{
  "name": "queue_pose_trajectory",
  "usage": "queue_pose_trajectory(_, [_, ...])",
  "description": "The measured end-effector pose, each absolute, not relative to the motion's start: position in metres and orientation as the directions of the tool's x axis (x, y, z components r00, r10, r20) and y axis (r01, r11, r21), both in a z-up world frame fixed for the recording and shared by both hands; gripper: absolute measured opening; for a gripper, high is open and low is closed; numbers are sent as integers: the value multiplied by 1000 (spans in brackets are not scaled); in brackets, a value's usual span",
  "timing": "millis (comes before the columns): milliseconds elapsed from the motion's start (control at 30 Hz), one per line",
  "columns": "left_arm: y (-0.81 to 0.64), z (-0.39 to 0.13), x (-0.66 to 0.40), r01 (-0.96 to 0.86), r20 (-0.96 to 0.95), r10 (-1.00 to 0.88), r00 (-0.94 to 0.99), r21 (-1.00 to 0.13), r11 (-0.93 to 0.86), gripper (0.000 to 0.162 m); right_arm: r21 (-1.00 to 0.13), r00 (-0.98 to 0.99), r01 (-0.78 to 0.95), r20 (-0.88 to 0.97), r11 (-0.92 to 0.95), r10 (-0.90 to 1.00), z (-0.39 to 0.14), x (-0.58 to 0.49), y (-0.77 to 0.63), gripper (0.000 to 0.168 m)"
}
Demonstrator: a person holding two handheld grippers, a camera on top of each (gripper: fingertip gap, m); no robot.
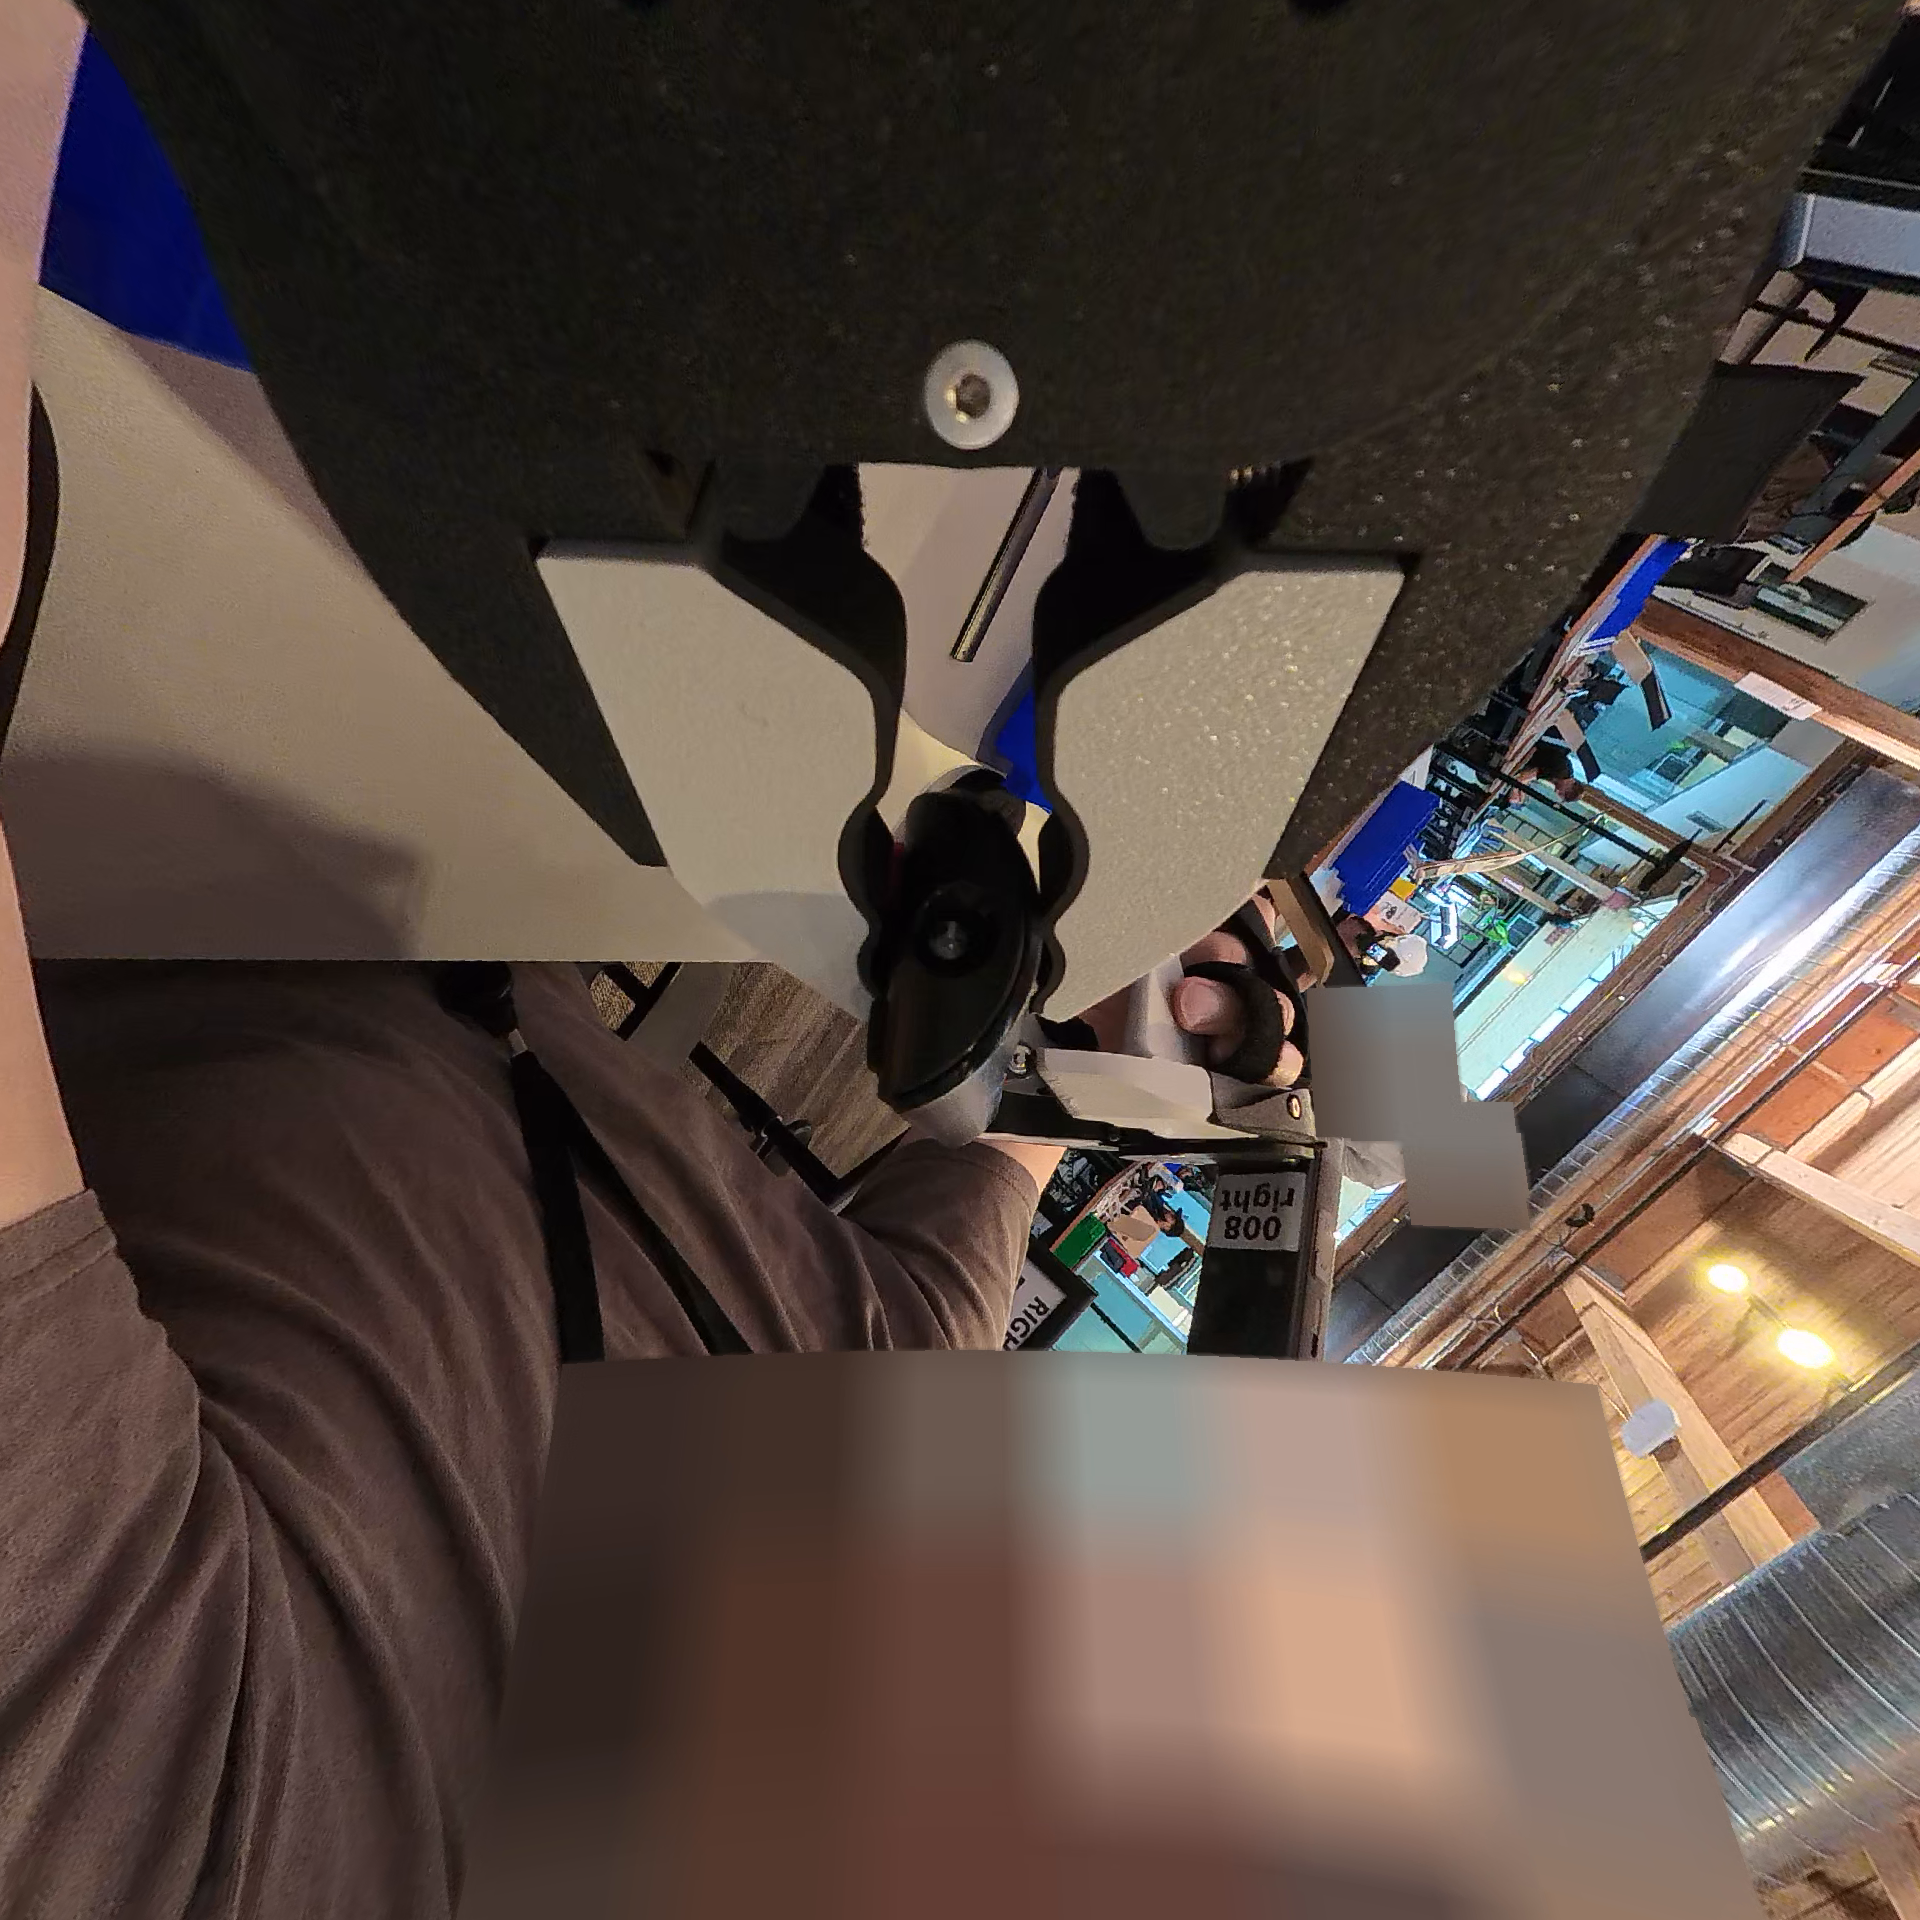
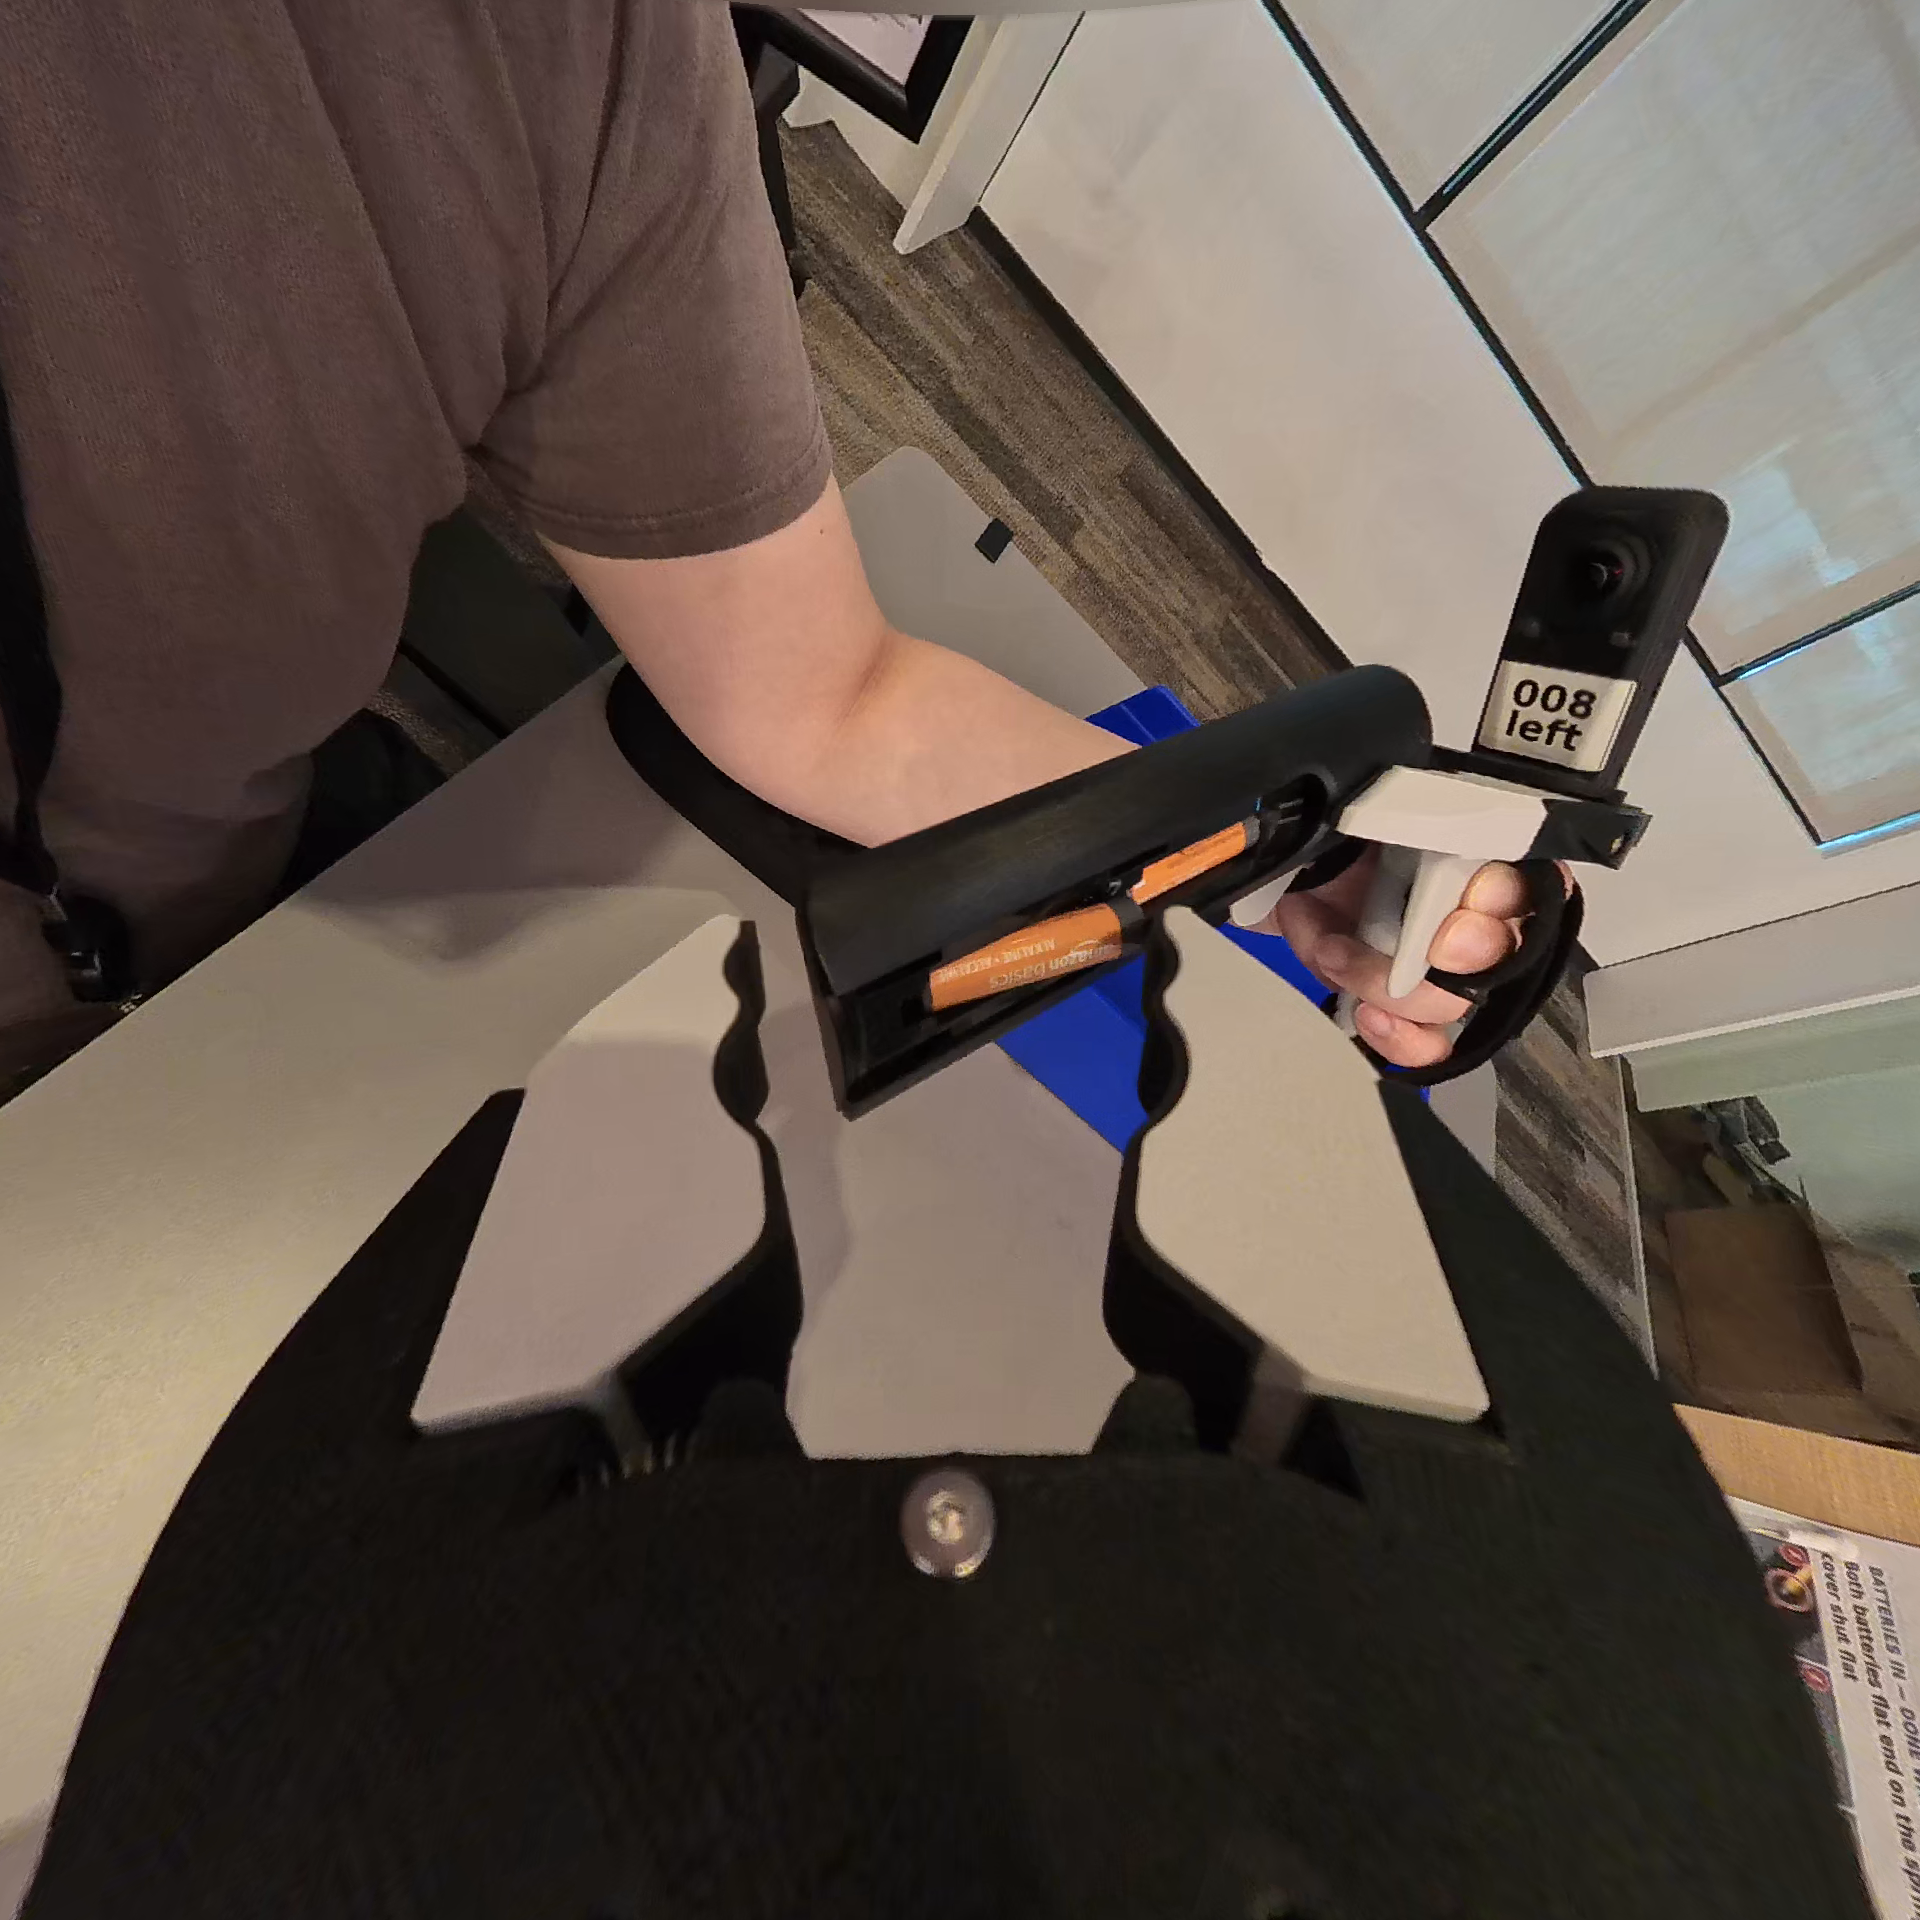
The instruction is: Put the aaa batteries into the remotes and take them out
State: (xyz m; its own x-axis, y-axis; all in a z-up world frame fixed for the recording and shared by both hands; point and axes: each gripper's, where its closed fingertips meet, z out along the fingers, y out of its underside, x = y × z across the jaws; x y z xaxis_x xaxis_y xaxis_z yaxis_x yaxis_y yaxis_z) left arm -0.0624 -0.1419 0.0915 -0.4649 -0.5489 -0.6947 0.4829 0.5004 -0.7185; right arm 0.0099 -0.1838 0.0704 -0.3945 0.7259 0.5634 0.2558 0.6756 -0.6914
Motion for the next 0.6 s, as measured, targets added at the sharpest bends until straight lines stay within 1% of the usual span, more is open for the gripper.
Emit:
queue_pose_trajectory(167, [-142, 91, -61, 476, -691, -547, -473, -723, 500, 24, -692, -380, 254, 571, 676, 728, 71, 10, -182, 63])
queue_pose_trajectory(600, [-144, 91, -60, 478, -679, -543, -494, -734, 483, 24, -680, -404, 242, 578, 692, 709, 67, 8, -188, 56])
